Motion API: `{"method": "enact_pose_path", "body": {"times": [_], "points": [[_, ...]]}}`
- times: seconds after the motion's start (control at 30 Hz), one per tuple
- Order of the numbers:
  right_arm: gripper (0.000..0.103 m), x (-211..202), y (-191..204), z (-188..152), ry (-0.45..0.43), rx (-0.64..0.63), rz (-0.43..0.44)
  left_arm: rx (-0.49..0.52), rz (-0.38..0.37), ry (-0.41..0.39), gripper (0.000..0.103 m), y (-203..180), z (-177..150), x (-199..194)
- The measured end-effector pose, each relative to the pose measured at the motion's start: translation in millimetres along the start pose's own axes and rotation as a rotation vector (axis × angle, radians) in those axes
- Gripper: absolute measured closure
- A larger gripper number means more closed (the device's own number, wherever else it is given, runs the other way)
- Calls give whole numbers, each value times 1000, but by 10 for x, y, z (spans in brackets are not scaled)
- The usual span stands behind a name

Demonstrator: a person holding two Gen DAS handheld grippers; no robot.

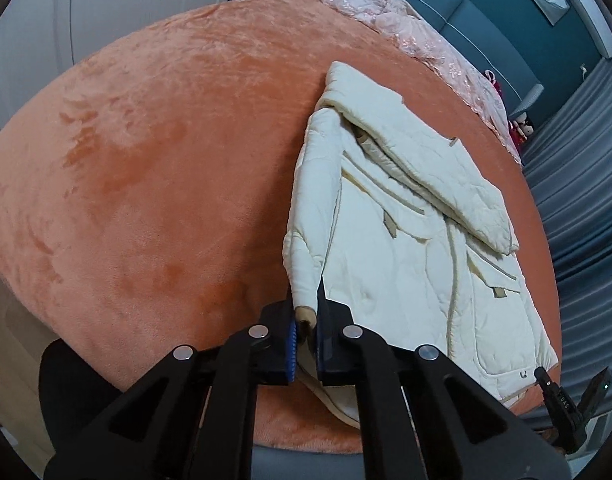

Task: Fold large clothes
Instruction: 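Lift the jacket edge with both tools and fold it over the body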

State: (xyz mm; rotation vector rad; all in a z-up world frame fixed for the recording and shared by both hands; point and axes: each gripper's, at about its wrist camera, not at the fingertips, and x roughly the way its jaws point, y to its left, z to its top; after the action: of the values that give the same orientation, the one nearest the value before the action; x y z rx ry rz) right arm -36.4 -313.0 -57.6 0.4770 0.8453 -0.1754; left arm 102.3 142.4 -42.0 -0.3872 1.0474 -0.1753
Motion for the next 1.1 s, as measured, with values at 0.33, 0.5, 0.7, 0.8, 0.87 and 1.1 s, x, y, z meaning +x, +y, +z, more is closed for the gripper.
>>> {"method": "enact_pose_path", "body": {"times": [0.33,0.5,0.7,0.8,0.87,1.1], "points": [[99,-1036,90,-742,305,-298,33,264,85,172,98,137,-773,-1004],[99,-1531,79,-947,377,-266,83,207,75,224,98,252,-1061,-1488],[99,-1582,247,-139,102,-287,115,196,-6,17,98,-30,-459,-1588],[99,-1382,336,385,-54,-248,123,226,-11,-119,98,-255,-14,-1487],[99,-1190,400,691,-138,-238,107,219,-25,-174,98,-392,273,-1375],[99,-290,408,1486,-220,-76,76,256,105,-256,98,-794,1030,-589]]}}
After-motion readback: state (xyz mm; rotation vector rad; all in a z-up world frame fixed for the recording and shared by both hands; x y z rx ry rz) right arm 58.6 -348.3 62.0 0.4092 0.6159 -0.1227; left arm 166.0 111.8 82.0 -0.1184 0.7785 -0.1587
